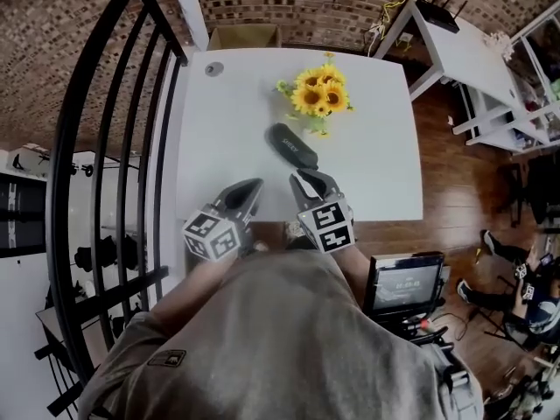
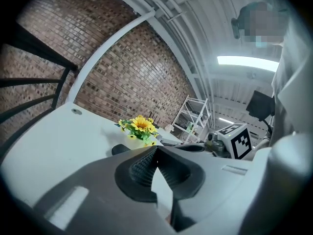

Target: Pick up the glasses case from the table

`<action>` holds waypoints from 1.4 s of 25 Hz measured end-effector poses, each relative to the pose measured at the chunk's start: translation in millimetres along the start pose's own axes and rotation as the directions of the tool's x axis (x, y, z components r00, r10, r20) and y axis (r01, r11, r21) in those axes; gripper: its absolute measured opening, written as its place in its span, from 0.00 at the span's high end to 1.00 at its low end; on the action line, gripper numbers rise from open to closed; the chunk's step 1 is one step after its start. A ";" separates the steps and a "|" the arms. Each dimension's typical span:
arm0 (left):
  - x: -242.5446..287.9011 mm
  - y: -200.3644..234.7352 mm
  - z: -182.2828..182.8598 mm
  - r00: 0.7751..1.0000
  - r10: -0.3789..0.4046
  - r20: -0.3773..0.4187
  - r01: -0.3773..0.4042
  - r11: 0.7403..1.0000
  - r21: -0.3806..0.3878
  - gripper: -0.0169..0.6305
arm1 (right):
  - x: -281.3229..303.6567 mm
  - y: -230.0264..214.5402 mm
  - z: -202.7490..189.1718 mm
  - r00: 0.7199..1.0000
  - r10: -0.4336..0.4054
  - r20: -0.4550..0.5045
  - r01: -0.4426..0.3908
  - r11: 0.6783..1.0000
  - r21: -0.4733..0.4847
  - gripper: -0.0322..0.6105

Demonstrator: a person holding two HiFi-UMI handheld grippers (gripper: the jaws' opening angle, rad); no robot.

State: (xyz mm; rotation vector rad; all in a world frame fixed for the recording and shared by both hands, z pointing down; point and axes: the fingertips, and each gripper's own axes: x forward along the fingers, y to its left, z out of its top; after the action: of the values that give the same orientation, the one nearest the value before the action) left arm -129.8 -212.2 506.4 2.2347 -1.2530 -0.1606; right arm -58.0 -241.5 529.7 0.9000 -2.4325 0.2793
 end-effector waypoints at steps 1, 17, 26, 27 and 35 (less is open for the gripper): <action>3.7 4.5 -0.2 1.000 0.010 -0.003 -0.010 1.000 -0.003 0.97 | 6.7 -3.7 -1.6 1.000 0.010 -0.014 -0.010 1.000 -0.002 0.83; 18.5 58.9 -12.2 0.986 0.163 -0.039 -0.166 0.981 -0.098 0.97 | 109.6 -40.4 -46.1 0.960 0.068 -0.271 -0.129 0.968 -0.215 0.40; 9.6 75.1 -11.6 0.973 0.227 -0.051 -0.232 0.966 -0.118 0.97 | 141.3 -59.6 -61.5 0.938 0.036 -0.345 -0.125 0.963 -0.238 0.30; 9.4 76.0 -11.6 0.972 0.229 -0.052 -0.234 0.965 -0.118 0.97 | 142.9 -61.0 -63.2 0.936 0.035 -0.351 -0.125 0.963 -0.238 0.30; 14.5 80.6 -8.0 0.972 0.231 -0.054 -0.235 0.965 -0.113 0.97 | 146.3 -64.3 -65.1 0.933 0.024 -0.358 -0.117 0.964 -0.239 0.41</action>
State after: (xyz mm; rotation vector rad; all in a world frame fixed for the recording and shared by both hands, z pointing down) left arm -179.1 -253.0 558.1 1.9629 -1.4340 -0.0965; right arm -83.2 -346.3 664.4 0.5900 -2.1076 0.1324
